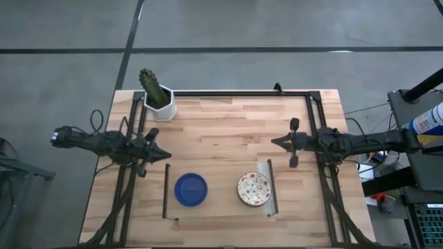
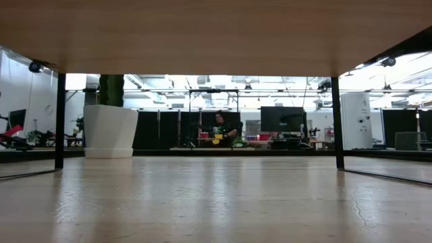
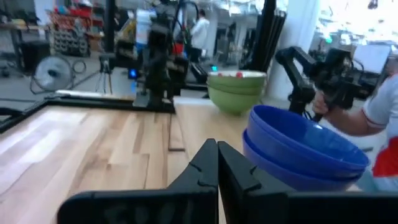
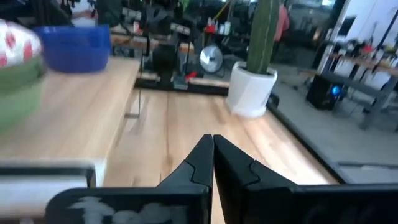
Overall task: Pick & Place Mini bowls
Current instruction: Return to Home Position
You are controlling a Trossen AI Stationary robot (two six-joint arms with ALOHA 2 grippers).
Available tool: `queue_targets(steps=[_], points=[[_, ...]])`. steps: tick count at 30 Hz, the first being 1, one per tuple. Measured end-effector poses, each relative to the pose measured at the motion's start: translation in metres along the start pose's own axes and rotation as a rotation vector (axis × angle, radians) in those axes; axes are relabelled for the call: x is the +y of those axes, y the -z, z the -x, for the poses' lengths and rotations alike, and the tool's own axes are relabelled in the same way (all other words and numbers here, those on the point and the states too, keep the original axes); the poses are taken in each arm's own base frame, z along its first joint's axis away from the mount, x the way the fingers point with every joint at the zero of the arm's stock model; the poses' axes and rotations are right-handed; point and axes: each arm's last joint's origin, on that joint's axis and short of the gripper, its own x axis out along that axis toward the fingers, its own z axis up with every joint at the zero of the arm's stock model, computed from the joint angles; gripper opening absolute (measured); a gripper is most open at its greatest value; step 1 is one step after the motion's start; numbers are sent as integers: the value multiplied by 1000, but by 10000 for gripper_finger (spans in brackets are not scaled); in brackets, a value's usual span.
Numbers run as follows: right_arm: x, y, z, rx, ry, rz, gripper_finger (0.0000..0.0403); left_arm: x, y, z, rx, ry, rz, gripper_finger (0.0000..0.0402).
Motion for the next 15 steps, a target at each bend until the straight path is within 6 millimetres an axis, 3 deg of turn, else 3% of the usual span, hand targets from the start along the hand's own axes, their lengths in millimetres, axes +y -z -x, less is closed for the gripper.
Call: queue_targets(steps=[5, 15], points=[[2, 17, 1, 39, -6, -1, 8, 3, 15, 6, -41, -13, -16, 0], [6, 38, 5, -86, -89, -7, 9, 7, 46, 6, -45, -12, -6, 0]])
